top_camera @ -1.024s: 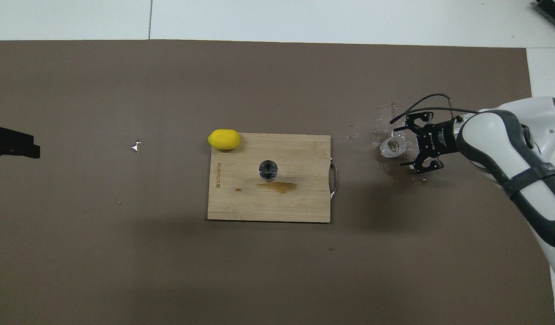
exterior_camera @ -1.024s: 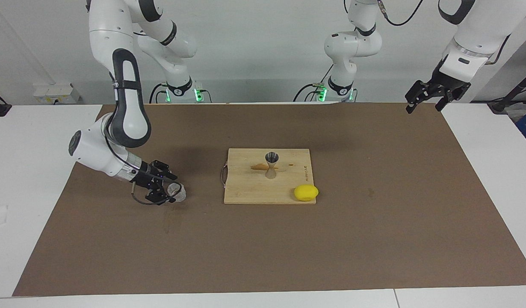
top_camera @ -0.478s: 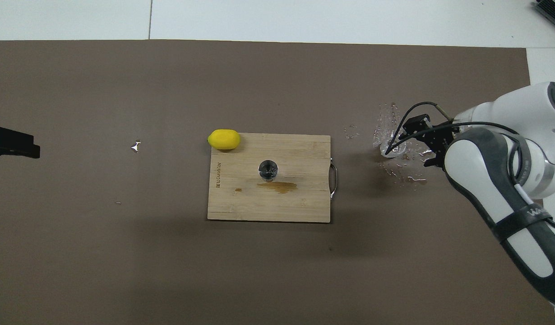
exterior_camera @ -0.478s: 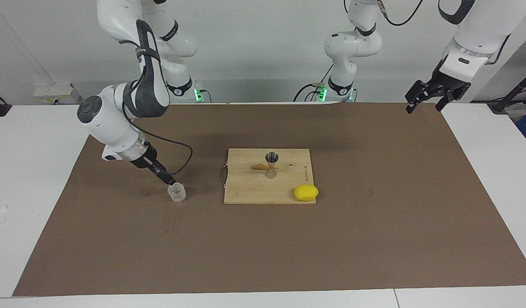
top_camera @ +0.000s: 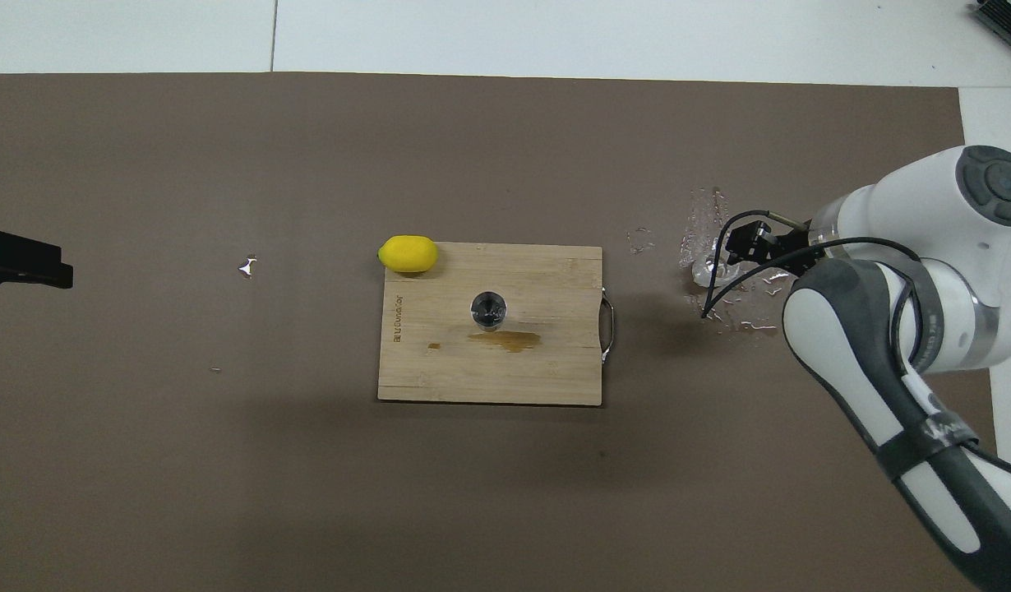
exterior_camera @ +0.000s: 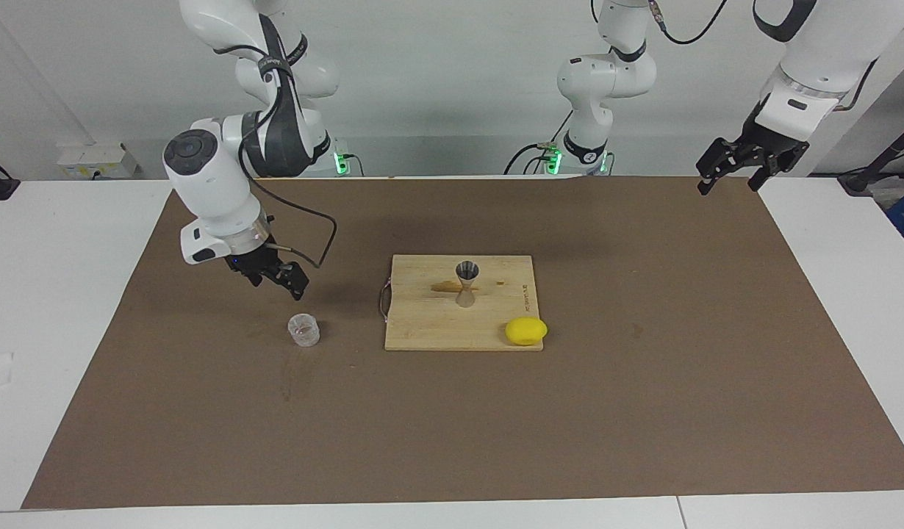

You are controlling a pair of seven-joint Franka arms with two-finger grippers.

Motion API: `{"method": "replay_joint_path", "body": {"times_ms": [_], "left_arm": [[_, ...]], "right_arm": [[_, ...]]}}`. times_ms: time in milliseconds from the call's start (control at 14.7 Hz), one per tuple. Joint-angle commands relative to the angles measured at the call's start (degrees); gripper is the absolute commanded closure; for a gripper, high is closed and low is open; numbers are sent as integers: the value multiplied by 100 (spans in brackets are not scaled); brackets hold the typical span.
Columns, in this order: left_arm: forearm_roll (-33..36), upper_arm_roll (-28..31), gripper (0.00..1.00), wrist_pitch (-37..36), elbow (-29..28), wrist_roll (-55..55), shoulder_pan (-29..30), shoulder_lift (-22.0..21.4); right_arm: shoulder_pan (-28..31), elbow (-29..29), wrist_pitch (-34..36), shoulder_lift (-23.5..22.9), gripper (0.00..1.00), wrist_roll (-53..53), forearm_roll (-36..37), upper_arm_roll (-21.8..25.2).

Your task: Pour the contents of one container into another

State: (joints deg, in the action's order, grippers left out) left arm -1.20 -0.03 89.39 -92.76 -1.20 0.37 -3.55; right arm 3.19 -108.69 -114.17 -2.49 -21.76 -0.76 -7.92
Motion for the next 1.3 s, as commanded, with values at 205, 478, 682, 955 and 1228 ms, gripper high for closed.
{"method": "replay_joint_path", "body": {"times_ms": [205, 478, 682, 955, 1228], "left_arm": [[111, -6, 0, 157, -251, -38, 7, -190], [111, -6, 0, 157, -251, -38, 7, -190], [111, -6, 0, 166, -251, -38, 15, -190], [111, -6, 0, 157, -251, -38, 15, -190], [111, -6, 0, 166, -251, -38, 15, -190]], "right_arm": [[120, 1129, 1404, 214, 0, 1163, 137, -8], [94, 1710, 2064, 170, 0, 1200, 260, -17], [41, 1615, 2241, 240, 0, 1174, 357, -26], [-3, 1492, 2312, 319, 0, 1103, 278, -26], [6, 1430, 2259, 328, 0, 1148, 278, -35]]}}
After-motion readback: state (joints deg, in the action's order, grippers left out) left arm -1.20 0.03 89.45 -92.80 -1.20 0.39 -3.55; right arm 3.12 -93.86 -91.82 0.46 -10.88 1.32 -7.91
